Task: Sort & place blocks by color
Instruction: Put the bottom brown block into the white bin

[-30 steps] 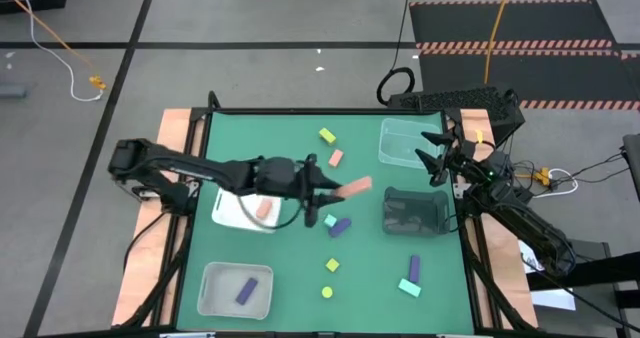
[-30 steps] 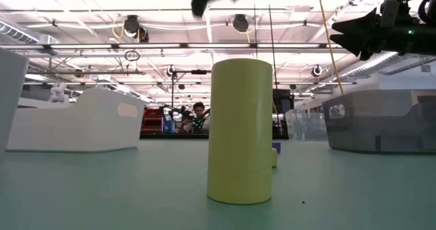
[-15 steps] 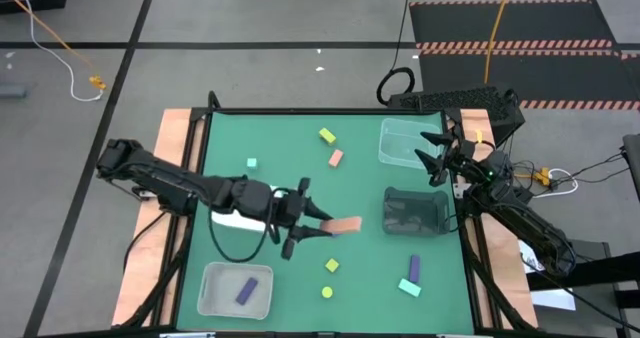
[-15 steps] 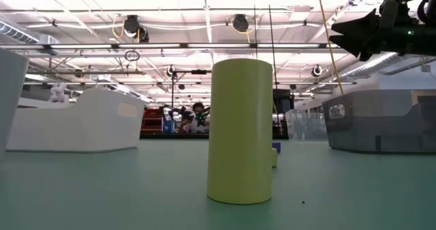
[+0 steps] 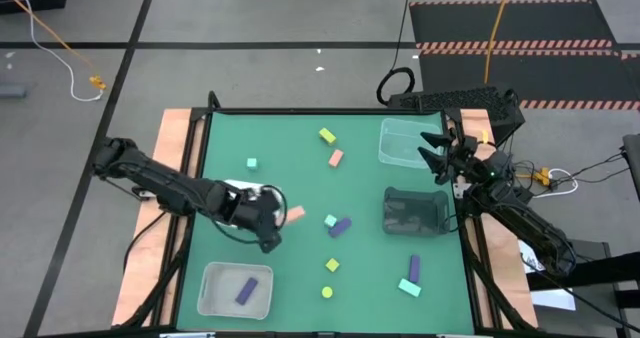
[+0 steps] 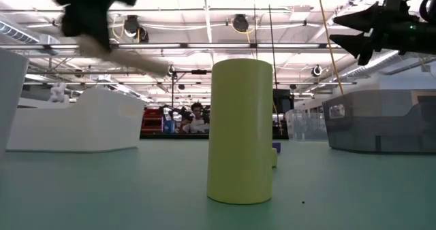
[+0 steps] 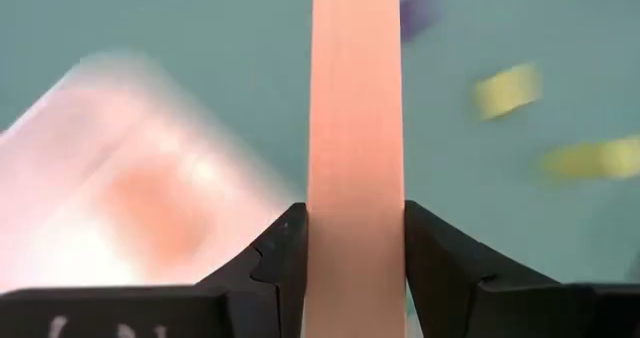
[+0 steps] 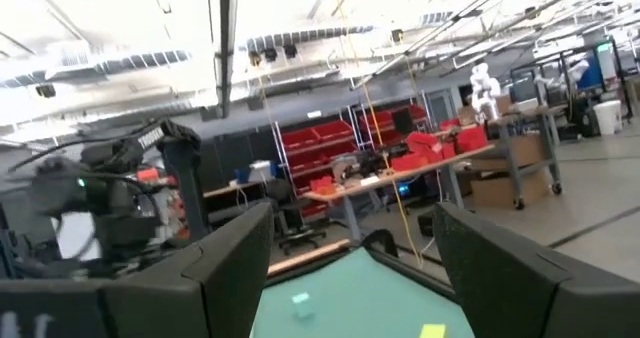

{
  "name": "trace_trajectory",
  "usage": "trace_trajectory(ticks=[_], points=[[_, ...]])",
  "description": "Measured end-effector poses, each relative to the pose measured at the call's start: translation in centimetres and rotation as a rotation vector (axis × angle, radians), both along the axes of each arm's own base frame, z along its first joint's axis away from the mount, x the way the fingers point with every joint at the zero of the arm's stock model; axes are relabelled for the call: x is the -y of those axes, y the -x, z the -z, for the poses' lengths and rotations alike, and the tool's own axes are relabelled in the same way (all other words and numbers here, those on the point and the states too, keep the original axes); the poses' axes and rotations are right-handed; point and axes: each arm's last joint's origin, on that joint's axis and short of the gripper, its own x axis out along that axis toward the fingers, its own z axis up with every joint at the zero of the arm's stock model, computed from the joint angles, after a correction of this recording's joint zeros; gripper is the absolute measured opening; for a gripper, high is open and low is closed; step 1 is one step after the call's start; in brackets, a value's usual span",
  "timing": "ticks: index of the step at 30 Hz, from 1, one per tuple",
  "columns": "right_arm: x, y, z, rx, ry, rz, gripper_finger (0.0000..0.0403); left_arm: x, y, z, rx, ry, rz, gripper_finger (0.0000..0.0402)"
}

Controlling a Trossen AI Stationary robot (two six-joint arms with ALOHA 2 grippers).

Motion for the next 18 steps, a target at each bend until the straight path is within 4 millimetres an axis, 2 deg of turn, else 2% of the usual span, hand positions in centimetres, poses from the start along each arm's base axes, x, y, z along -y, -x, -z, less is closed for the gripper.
trace_trajectory(ticks=[3,9,14,18], points=[[-0.1,0.0,-0.2,0.037,-0.046,-0.023,0.0270,-0.1,1.3,0.5,-0.119,-0.026,-0.089,0.0130],[-0.3,0.1,-0.7,0.135,-0.160,-0.102,0.0270,-0.7,3.0,0.9,-0.262,-0.136,-0.140,0.0130],[-0.4,0.0,-0.8,0.143,-0.172,-0.126,0.0270,-1.4,3.9,2.8,-0.342,-0.197,-0.122,0.0133],[-0.3,-0.4,-0.8,0.108,-0.170,-0.137,0.0270,-2.3,5.0,4.9,-0.418,-0.224,-0.173,0.0190]])
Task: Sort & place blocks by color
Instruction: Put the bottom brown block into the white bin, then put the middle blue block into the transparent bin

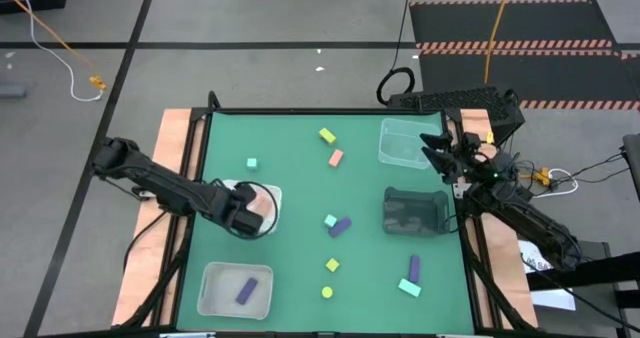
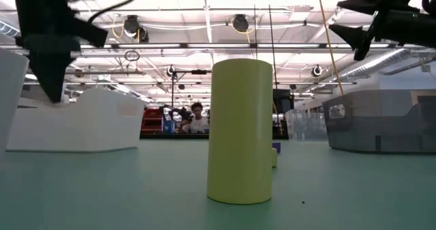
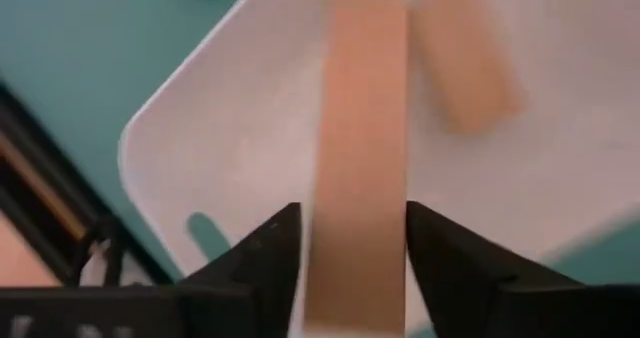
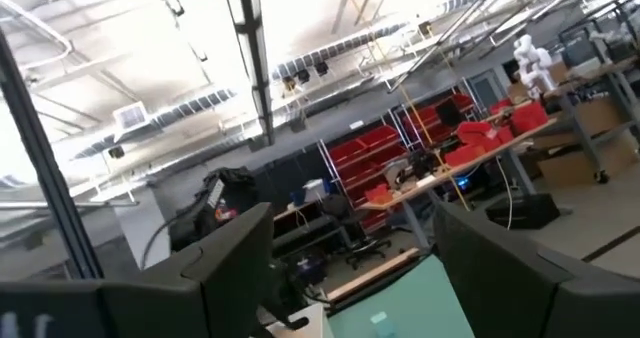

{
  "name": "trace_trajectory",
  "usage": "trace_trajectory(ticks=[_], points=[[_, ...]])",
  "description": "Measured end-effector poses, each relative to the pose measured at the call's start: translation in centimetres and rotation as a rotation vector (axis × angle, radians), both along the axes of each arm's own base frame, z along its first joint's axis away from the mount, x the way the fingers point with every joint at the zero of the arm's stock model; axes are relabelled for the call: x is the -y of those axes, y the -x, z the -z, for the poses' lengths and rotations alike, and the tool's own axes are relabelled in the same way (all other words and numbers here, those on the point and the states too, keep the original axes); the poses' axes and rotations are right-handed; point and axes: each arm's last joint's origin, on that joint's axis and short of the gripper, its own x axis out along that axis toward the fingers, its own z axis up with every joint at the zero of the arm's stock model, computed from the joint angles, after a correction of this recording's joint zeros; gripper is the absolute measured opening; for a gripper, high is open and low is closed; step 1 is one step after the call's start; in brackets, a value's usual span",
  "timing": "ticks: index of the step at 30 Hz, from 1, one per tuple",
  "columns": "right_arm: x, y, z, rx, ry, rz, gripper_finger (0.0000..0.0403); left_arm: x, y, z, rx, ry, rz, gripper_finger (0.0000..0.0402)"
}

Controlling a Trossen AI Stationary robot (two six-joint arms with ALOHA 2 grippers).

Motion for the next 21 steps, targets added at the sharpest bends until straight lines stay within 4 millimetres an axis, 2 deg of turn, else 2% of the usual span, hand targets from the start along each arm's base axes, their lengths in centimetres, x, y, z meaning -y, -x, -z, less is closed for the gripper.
trace_trajectory(ticks=[5,13,21], points=[[0.2,-0.7,-1.7,-0.067,0.038,-0.004,0.0270,-1.3,0.8,1.5,-0.060,-0.026,-0.072,0.0239],[1.6,-3.2,-4.3,-0.395,-0.017,-0.021,0.0270,-2.7,0.2,1.1,-0.056,-0.016,-0.112,0.0248],[2.3,-7.3,-3.9,-0.648,-0.026,-0.163,0.0270,-3.0,-0.4,0.4,-0.015,-0.044,-0.116,0.0250]])
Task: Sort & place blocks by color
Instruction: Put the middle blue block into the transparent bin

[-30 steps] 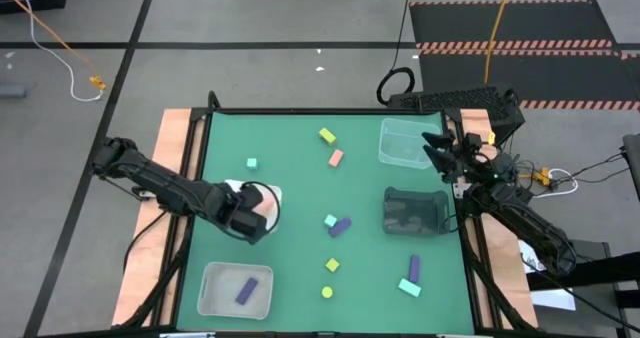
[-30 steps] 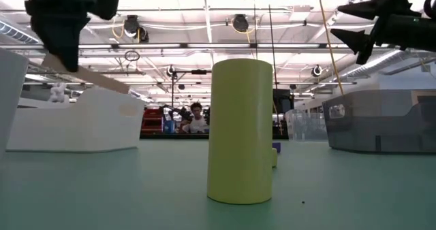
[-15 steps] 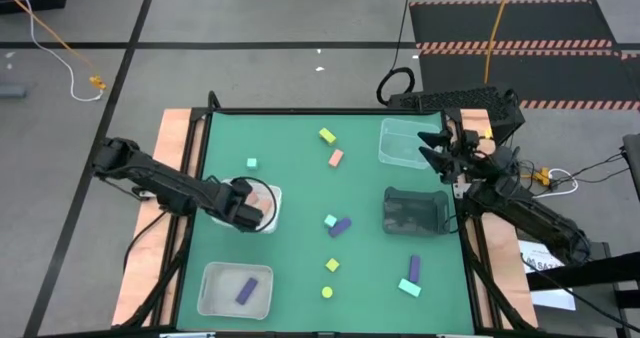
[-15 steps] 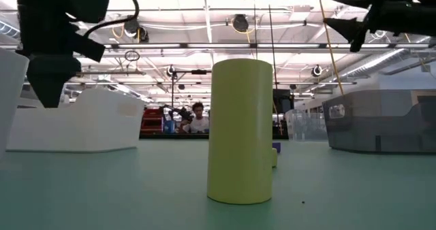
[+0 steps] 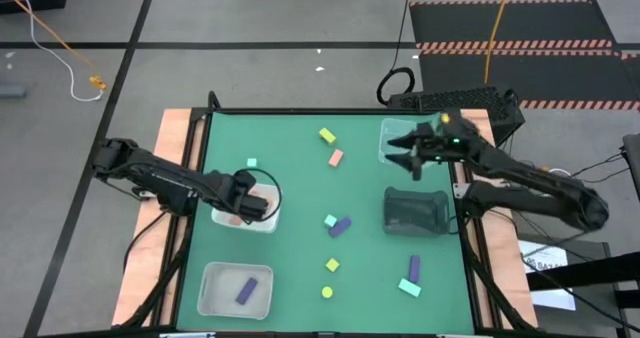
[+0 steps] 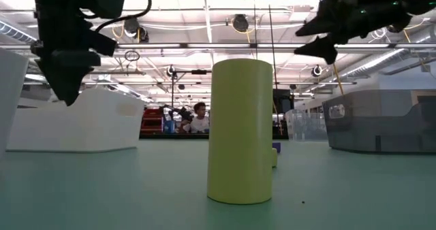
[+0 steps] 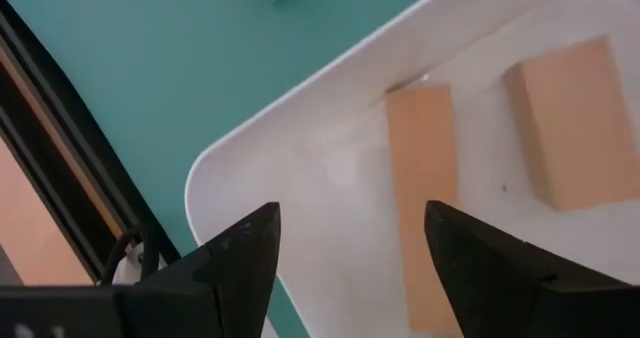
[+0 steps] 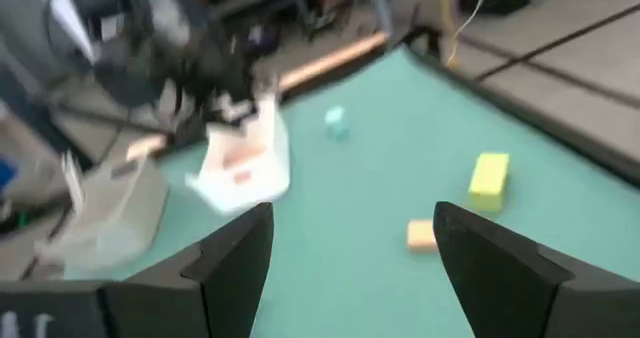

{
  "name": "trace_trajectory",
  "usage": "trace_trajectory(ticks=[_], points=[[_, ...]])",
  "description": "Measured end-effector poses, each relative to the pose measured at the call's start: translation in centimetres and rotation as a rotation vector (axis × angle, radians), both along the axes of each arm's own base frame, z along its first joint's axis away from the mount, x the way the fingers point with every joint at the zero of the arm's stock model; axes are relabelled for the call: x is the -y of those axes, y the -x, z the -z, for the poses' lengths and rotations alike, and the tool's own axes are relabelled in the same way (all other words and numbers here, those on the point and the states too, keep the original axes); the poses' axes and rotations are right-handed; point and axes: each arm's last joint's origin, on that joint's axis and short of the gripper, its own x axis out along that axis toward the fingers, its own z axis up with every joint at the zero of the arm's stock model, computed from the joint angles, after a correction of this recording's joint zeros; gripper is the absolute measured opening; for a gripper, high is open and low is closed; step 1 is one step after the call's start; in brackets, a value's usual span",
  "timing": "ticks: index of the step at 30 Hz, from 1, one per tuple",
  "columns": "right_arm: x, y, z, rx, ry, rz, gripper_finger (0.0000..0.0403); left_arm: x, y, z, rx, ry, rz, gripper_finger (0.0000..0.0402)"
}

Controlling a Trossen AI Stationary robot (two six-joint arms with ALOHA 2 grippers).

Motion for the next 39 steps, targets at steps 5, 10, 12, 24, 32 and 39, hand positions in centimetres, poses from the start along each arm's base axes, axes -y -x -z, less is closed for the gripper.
trace_trajectory(ticks=[5,10,12,24,32,39], points=[[-0.8,-2.8,1.0,-0.105,0.032,-0.112,0.0270,0.1,-0.6,-0.9,0.041,-0.009,0.004,0.0250],[-2.2,-5.0,2.3,-0.214,0.140,-0.151,0.0270,0.2,-1.2,-2.0,0.076,-0.016,0.039,0.0250],[-2.9,-5.7,2.9,-0.256,0.181,-0.169,0.0270,0.2,-1.5,-2.4,0.092,-0.034,0.057,0.0250],[-6.3,-11.0,6.3,-0.188,0.240,-0.293,0.0270,0.2,-2.7,-4.8,0.160,-0.110,0.157,0.0250],[-7.4,-13.6,8.9,-0.239,0.175,-0.181,0.0270,0.0,-2.7,-4.8,0.151,-0.111,0.169,0.0250],[-9.1,-16.6,9.3,-0.348,0.073,-0.101,0.0270,0.0,-2.7,-4.8,0.152,-0.110,0.170,0.0250]])
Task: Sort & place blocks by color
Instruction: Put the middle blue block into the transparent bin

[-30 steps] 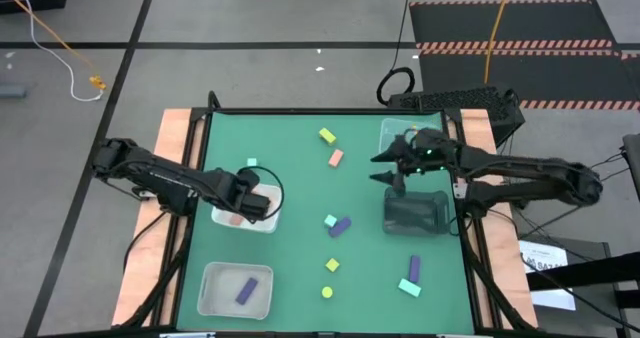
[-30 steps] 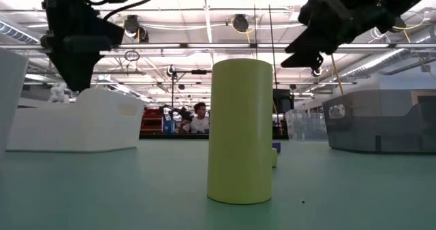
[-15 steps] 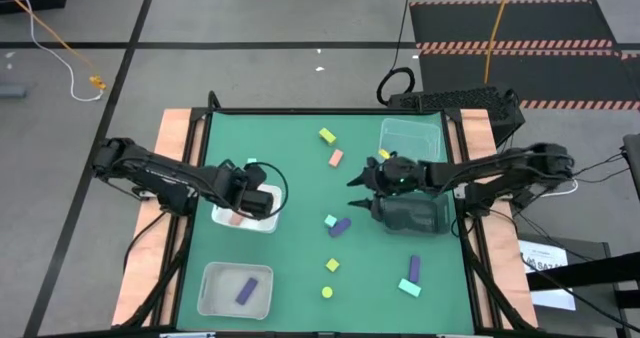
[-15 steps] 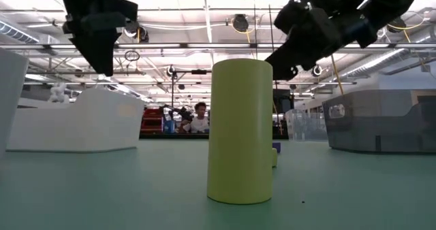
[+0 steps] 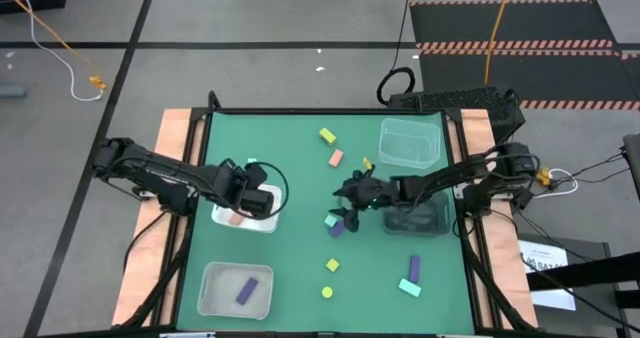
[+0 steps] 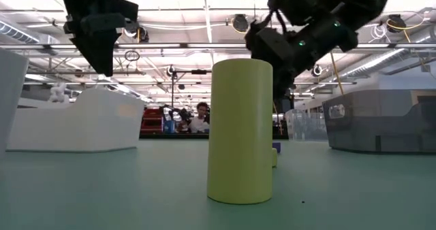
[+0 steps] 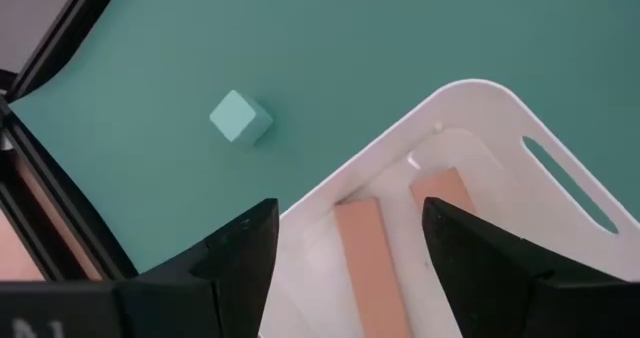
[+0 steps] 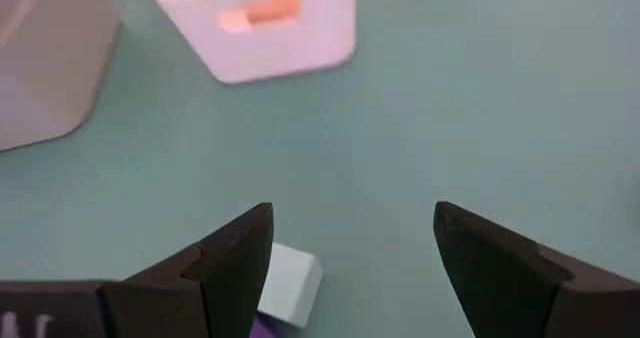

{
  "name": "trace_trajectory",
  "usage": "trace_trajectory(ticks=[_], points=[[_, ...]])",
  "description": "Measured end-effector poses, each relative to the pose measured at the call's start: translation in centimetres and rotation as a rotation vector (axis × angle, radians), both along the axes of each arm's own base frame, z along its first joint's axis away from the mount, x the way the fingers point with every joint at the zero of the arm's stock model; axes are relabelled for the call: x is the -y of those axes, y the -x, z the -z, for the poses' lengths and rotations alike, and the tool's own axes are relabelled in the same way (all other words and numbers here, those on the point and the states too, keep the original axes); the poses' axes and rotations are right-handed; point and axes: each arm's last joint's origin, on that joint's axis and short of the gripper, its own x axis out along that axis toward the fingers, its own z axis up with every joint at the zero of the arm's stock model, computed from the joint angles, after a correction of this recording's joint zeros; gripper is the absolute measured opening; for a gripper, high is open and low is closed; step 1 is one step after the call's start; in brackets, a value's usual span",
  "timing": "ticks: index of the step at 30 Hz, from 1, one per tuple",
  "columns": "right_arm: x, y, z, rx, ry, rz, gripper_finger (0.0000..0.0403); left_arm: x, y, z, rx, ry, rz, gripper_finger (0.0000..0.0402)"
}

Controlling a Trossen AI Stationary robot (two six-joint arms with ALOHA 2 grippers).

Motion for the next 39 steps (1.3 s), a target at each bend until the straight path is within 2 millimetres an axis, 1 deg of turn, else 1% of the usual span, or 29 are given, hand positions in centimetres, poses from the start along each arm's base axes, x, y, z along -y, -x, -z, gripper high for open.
trace_trajectory(ticks=[4,7,12,16,22,26,32,36,39], points=[[-0.9,-1.4,-0.2,-0.086,-0.036,0.074,0.0270,0.0,0.0,0.0,-0.003,-0.001,0.004,0.0250],[-1.6,-2.2,-0.4,-0.120,-0.057,0.118,0.0270,0.0,0.0,0.0,-0.006,-0.002,0.012,0.0250],[-2.8,-3.0,0.2,-0.161,-0.087,0.139,0.0270,0.0,0.0,0.0,-0.007,-0.002,0.015,0.0250],[-3.5,-3.1,1.3,-0.188,-0.045,0.172,0.0270,0.0,0.0,0.0,-0.007,-0.002,0.017,0.0250],[-4.3,-3.0,2.3,-0.222,-0.029,0.158,0.0270,0.0,0.0,0.0,-0.008,-0.002,0.021,0.0250],[-4.8,-2.9,2.5,-0.236,-0.020,0.140,0.0270,0.0,0.0,0.0,-0.008,-0.002,0.021,0.0250],[-4.7,-3.0,3.0,-0.250,0.008,0.126,0.0268,0.0,0.0,0.0,-0.007,-0.002,0.020,0.0250],[-4.5,-3.2,3.7,-0.265,0.017,0.122,0.0248,0.0,0.0,0.0,-0.008,-0.002,0.020,0.0250],[-4.1,-3.4,4.3,-0.265,0.015,0.133,0.0214,0.0,0.0,0.0,-0.007,-0.002,0.020,0.0250]])
